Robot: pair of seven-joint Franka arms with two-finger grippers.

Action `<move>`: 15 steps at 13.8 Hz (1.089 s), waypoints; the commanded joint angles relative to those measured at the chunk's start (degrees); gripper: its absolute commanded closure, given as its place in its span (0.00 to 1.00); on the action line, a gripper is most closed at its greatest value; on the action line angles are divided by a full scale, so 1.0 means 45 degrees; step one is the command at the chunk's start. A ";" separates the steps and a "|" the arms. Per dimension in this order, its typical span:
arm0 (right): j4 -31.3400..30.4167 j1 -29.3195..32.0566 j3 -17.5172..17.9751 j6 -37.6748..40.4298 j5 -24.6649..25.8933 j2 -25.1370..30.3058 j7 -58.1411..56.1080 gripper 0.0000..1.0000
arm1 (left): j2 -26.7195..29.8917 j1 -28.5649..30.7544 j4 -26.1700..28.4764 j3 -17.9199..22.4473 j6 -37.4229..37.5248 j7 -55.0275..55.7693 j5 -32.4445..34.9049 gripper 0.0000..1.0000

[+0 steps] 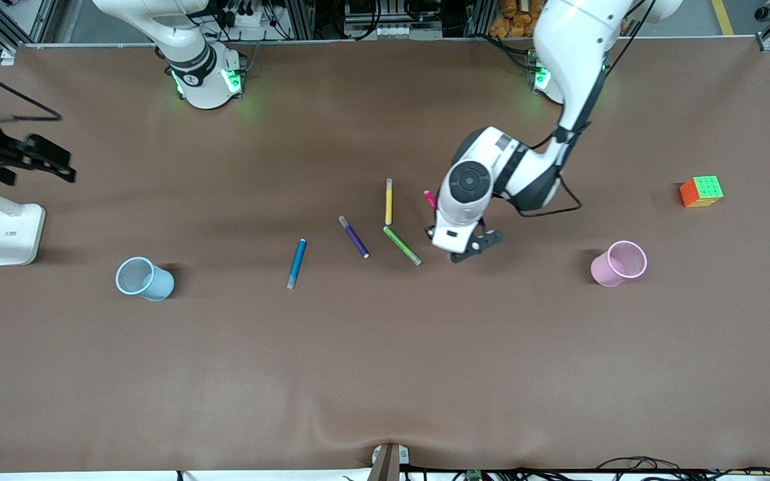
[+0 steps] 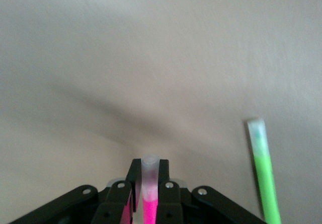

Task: Place pink and blue markers in matching cups
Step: 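Carry the pink marker toward the pink cup while the right gripper reaches the blue marker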

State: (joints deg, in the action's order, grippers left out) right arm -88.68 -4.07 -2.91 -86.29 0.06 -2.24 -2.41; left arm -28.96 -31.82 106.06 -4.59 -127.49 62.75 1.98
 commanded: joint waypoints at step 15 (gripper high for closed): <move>0.0430 -0.3388 -0.0057 -0.4356 -0.0874 -0.5183 0.3696 0.00 | 0.1866 0.2482 -0.0306 -0.0132 0.1690 -0.2460 0.8405 1.00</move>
State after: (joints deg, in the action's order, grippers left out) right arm -87.68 -16.07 -2.63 -103.39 -3.56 -22.42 10.34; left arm -21.98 -21.59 104.48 -4.58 -121.02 52.76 36.92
